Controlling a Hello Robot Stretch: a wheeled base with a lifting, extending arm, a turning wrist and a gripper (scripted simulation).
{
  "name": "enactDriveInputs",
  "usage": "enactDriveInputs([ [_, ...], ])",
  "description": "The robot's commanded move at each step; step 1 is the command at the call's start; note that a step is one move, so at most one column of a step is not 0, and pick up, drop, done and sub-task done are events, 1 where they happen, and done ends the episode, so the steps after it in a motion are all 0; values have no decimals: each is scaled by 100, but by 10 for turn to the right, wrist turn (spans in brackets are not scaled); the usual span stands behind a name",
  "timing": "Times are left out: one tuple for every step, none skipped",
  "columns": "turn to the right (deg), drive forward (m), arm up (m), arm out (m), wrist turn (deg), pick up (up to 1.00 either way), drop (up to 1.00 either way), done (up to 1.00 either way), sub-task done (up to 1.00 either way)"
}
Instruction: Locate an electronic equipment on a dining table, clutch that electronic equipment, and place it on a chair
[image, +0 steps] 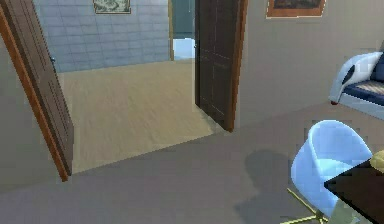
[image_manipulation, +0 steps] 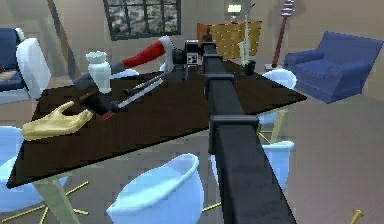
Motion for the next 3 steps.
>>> enactDriveInputs([
  [0, 0, 0, 0, 360, 0, 0, 0, 0],
  [0, 0, -32, 0, 0, 0, 0, 0, 0],
  [0, 0, -50, 0, 0, 0, 0, 0, 0],
])
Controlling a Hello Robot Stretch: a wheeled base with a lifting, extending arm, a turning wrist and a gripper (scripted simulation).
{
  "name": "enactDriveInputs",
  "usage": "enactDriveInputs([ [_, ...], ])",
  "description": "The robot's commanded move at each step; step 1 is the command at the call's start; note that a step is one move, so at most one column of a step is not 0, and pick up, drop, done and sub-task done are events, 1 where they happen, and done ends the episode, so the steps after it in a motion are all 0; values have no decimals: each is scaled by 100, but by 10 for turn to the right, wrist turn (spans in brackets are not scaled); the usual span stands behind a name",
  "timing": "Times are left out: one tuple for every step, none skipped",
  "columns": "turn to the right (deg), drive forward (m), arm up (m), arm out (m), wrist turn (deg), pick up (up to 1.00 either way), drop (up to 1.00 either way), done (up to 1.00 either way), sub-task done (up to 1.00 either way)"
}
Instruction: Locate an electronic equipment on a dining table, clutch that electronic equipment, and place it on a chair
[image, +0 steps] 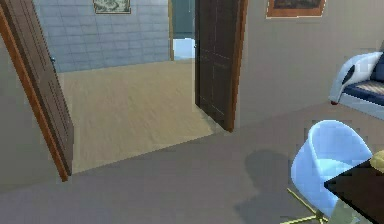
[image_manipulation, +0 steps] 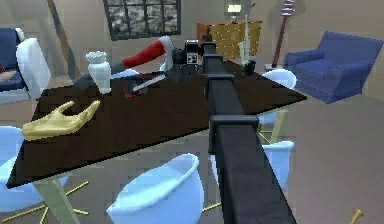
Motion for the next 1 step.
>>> enactDriveInputs([
  [0, 0, 0, 0, 0, 0, 100, 0, 0],
])
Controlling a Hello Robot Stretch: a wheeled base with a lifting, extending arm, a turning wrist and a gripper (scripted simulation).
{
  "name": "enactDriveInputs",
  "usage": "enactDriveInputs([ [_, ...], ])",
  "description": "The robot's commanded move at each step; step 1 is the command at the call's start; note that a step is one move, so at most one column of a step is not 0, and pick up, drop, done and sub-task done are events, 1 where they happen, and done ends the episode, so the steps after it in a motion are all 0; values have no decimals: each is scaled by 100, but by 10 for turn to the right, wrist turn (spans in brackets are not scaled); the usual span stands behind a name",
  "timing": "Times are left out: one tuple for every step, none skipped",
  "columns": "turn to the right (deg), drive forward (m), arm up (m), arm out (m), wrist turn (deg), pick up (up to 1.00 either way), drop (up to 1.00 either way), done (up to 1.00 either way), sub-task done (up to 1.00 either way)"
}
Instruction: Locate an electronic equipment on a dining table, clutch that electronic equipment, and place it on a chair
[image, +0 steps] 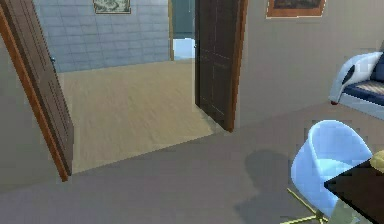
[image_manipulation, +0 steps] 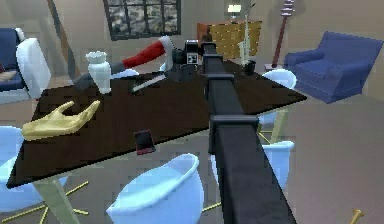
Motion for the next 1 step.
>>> enactDriveInputs([
  [0, 0, 0, -10, 0, 0, 0, 0, 0],
])
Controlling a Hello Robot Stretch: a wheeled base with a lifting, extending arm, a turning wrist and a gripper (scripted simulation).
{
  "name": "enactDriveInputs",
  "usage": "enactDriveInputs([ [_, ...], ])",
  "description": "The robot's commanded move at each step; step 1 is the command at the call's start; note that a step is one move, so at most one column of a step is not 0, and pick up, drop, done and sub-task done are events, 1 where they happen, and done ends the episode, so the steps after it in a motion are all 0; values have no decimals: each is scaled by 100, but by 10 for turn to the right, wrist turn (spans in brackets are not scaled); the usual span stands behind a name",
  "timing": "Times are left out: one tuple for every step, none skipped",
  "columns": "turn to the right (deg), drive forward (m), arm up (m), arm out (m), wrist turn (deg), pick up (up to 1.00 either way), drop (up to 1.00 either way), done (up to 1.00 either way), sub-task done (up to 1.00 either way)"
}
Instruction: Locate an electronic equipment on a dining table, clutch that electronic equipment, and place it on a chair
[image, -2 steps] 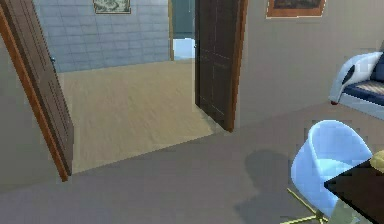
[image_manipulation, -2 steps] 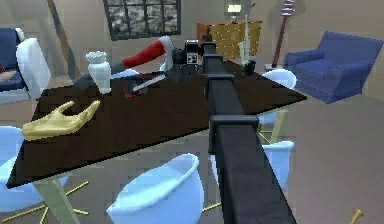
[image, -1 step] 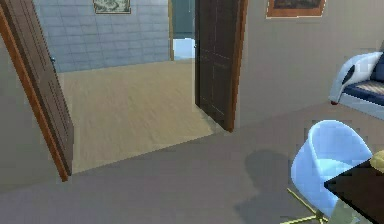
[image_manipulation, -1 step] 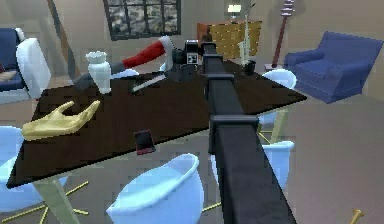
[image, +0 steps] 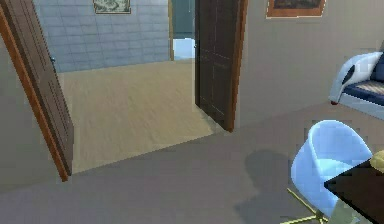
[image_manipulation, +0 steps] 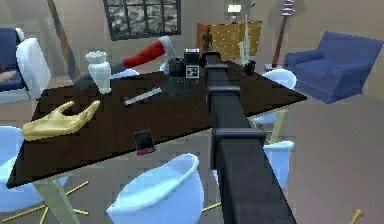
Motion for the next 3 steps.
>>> enactDriveInputs([
  [0, 0, 0, 0, -450, 0, 0, 0, 0],
  [0, 0, 0, 0, -360, 0, 0, 0, 0],
  [0, 0, 0, -36, 0, 0, 0, 0, 0],
])
